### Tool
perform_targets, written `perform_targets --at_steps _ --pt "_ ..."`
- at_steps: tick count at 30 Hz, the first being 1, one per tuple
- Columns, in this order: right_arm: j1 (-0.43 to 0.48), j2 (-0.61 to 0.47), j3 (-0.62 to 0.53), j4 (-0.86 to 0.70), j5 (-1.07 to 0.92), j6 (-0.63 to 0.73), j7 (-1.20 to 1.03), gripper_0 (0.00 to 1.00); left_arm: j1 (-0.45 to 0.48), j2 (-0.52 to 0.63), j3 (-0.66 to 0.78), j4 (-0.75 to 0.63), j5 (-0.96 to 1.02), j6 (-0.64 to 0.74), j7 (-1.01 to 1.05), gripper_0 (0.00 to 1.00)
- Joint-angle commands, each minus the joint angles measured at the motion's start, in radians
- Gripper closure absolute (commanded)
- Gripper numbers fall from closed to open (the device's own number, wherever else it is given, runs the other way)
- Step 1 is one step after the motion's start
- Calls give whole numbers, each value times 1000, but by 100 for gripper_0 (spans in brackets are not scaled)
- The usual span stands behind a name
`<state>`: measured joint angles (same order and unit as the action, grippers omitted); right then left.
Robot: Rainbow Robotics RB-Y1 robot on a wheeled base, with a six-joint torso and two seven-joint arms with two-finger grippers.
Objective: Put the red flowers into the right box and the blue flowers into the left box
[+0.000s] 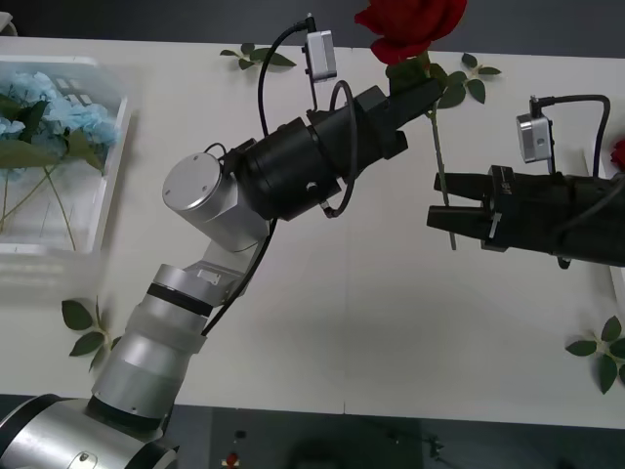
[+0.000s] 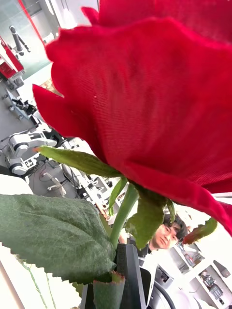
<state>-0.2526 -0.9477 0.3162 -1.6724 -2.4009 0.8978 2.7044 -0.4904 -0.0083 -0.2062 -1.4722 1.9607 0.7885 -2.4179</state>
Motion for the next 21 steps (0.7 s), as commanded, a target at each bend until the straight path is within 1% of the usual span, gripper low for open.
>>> perform_targets --at_steps 1,11,12,13,15,16,17,18,21 --pt "-28 27 6 -7 6 -17 1 0 -31 -7 -12 -20 -2 -8 -14 100" --pt "-51 43 37 -7 22 -49 1 0 -31 -6 -12 -20 -2 -8 -7 100" --pt "-53 46 37 -7 23 -49 1 15 -31 -4 -12 -20 -2 -8 -7 100" --pt "-53 46 37 -7 22 -49 1 24 -31 -4 -12 -20 -2 -8 -7 100" --pt "-54 49 37 -7 23 -49 1 65 -31 -2 -12 -20 -2 -8 -7 100" --pt "-54 49 38 -7 23 -49 1 89 -31 -1 -12 -20 -2 -8 -7 100" --pt "-54 49 38 -7 23 -49 1 98 -31 -1 -12 -20 -2 -8 -7 100" --pt "-56 49 38 -7 23 -49 1 100 -31 1 -12 -20 -2 -8 -7 100" --pt "-56 49 38 -7 22 -53 1 100 -31 1 -12 -20 -2 -8 -7 100"
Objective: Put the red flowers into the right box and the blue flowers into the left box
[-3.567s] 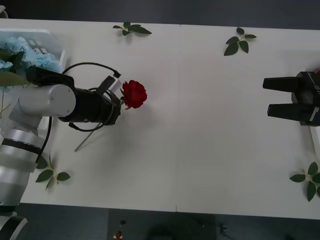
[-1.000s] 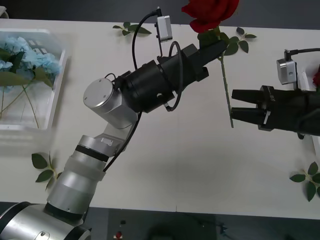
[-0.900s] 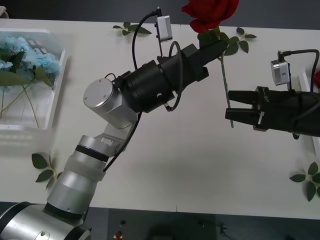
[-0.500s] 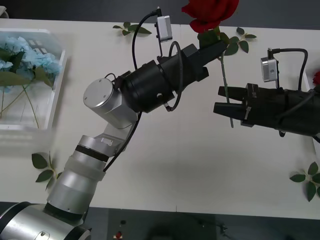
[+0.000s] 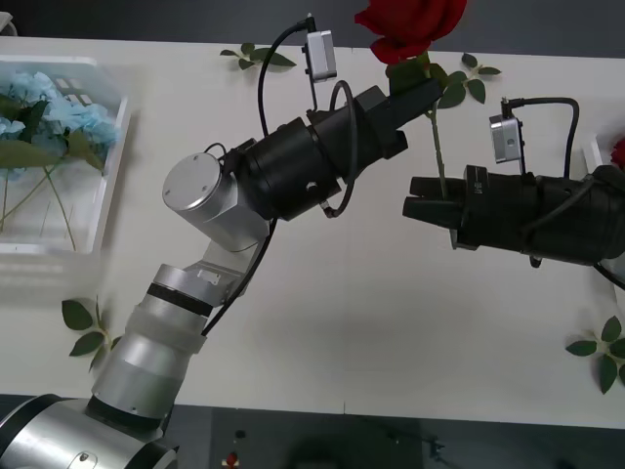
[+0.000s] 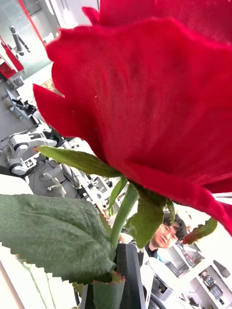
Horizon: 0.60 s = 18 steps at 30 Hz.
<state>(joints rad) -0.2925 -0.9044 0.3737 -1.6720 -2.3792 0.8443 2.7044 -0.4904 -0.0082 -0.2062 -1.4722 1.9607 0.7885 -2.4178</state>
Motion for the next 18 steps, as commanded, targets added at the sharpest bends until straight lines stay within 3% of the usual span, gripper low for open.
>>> perform_targets --at_steps 1,11,12,13,14,15,18 --pt "-14 7 -19 -9 0 2 1 100 -31 2 -12 -20 -2 -8 -7 100" --pt "-16 5 -19 -9 -6 -1 1 100 -31 8 -12 -20 -3 -14 -7 99" --pt "-14 5 -19 -8 -6 -1 1 100 -30 14 -12 -20 -2 -15 -9 85" --pt "-14 7 -19 -8 -8 -1 1 100 -30 17 -12 -20 -2 -17 -9 61" --pt "-14 5 -19 -9 -8 -1 1 100 -30 28 -12 -20 -2 -17 -9 46" --pt "-16 5 -19 -9 -9 -1 1 100 -30 42 -12 -20 -2 -17 -9 39" --pt "-14 5 -19 -9 -11 -1 1 100 -22 85 -12 -20 10 -14 -9 34"
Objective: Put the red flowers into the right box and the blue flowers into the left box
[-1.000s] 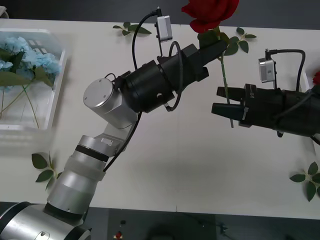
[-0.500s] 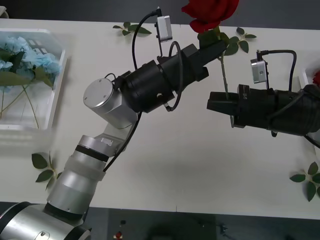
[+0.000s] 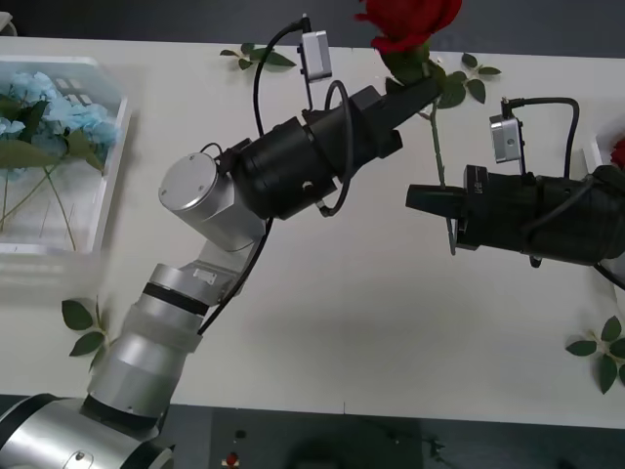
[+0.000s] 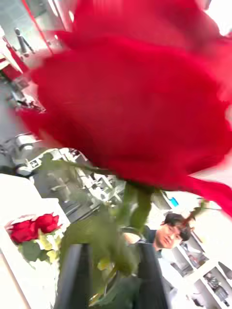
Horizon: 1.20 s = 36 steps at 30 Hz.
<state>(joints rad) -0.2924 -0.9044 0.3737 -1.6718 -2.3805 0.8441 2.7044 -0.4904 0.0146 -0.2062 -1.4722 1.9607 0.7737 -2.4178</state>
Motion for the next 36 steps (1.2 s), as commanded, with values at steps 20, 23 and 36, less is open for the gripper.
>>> perform_targets --at_steps 20,23,36 --pt "7 -426 -19 27 -129 -37 -101 100 -50 582 222 -20 -45 365 166 34" --pt "27 -507 -19 101 -105 -2 -196 100 -39 688 215 -20 -34 420 163 34" --pt "260 -663 -29 273 -186 -183 -331 100 -30 976 -168 -50 409 288 -230 32"
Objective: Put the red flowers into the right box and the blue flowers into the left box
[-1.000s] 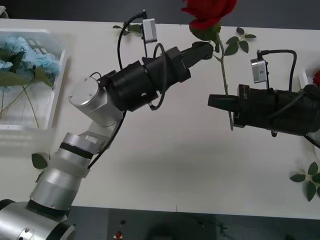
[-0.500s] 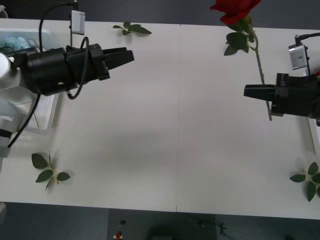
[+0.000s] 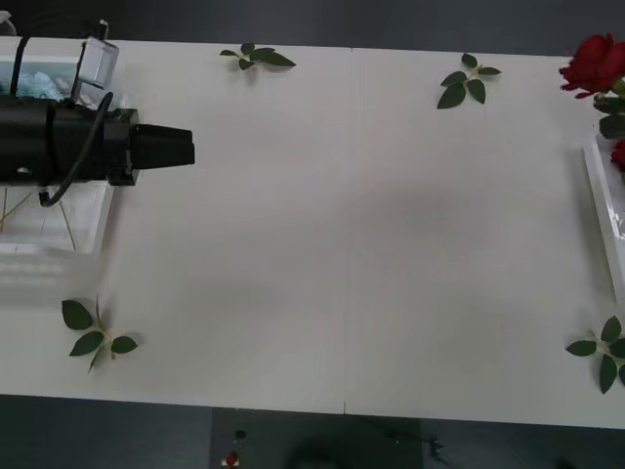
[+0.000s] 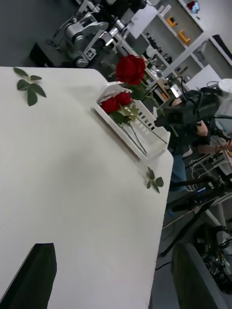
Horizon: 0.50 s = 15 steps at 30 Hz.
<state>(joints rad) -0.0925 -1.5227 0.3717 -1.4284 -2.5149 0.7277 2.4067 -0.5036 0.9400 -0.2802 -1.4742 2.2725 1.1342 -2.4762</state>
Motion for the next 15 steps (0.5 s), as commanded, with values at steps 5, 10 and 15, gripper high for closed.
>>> perform_targets --at_steps 5,10,15 --pt "126 -50 -66 95 -65 -116 -43 100 -16 103 -208 -132 199 -188 -229 32" --pt "126 -42 -66 151 -64 -157 -52 100 -16 132 -241 -216 234 -268 -229 32" --pt "126 -36 -65 180 -18 -223 -66 100 -16 154 -241 -270 278 -289 -229 32"
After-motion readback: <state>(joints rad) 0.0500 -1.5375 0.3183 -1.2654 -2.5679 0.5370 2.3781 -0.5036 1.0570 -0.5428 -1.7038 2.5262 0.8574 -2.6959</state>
